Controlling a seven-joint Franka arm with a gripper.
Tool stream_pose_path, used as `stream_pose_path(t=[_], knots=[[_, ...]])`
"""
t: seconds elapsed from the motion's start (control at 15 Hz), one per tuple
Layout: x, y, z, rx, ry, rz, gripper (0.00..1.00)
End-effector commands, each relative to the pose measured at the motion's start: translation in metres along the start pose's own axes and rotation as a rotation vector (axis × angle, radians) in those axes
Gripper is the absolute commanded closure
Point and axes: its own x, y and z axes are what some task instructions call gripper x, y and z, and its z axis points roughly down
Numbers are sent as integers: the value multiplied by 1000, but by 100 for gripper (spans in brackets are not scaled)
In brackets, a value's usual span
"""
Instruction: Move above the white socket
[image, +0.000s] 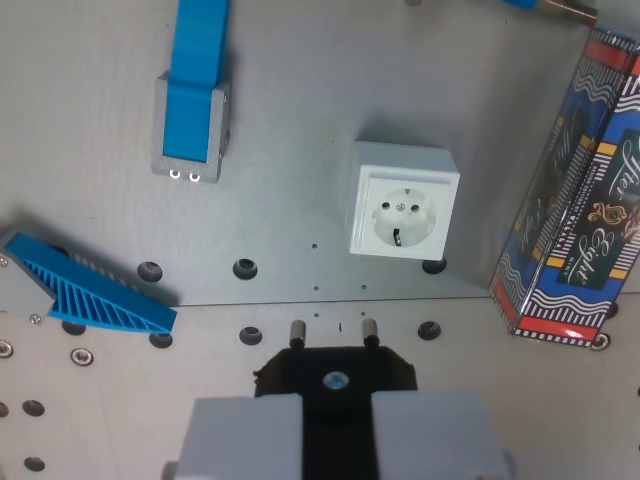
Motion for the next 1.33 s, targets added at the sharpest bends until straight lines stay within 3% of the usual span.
stream_pose_path(t=[0.07, 0.73, 1.33], knots=[[0, 0, 0, 0, 0, -1, 100], [-1, 1, 4, 1, 5, 7, 100], [-7, 6, 23, 4, 52, 30, 100]])
